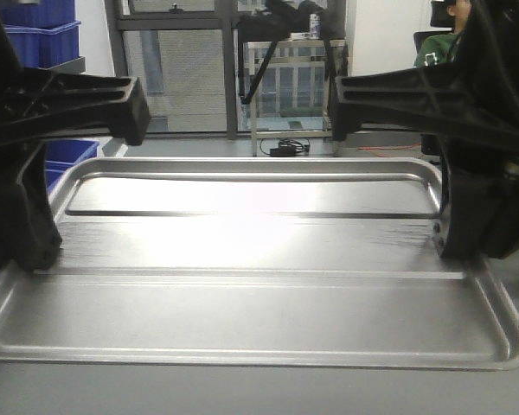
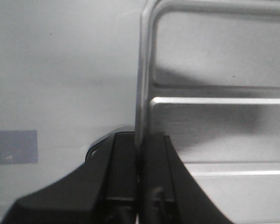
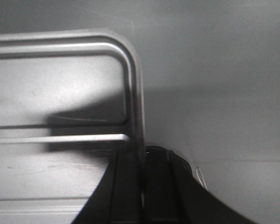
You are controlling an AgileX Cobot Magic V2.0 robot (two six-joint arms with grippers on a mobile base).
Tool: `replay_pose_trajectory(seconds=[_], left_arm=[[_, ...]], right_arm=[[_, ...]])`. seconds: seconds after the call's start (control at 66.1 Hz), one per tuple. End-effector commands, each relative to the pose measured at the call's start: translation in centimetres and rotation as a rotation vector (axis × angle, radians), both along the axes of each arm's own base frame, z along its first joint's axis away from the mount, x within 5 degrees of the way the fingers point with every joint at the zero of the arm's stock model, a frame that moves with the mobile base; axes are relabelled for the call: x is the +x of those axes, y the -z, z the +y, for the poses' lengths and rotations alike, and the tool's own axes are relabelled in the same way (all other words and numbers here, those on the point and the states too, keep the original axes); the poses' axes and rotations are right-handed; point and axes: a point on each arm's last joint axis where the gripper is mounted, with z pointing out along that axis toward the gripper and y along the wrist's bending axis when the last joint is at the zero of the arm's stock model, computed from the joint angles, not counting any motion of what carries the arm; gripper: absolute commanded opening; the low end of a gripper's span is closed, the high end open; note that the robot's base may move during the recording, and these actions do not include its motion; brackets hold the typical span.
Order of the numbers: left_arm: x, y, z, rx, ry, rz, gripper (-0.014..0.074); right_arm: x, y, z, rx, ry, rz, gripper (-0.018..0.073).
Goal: Grab silver tray and place in blue box
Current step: 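Hold the tray level in both grippers while the base turns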
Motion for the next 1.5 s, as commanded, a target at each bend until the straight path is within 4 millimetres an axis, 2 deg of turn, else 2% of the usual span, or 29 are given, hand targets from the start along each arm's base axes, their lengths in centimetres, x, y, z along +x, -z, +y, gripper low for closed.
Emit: replay_pose_trajectory(seconds=[0.0, 1.482], left_arm=[[-0.08, -1.36, -0.05, -0.045, 0.013, -0.043, -0.0104], [0.0, -1.38, 0.0, -0.041, 0.013, -0.048, -0.0104]], right_arm=[[0.28, -1.56, -0.01, 0.036, -0.015, -0.075, 0.0049], [0.1, -1.42, -0.4, -0.003, 0.003, -0.051, 0.0049]])
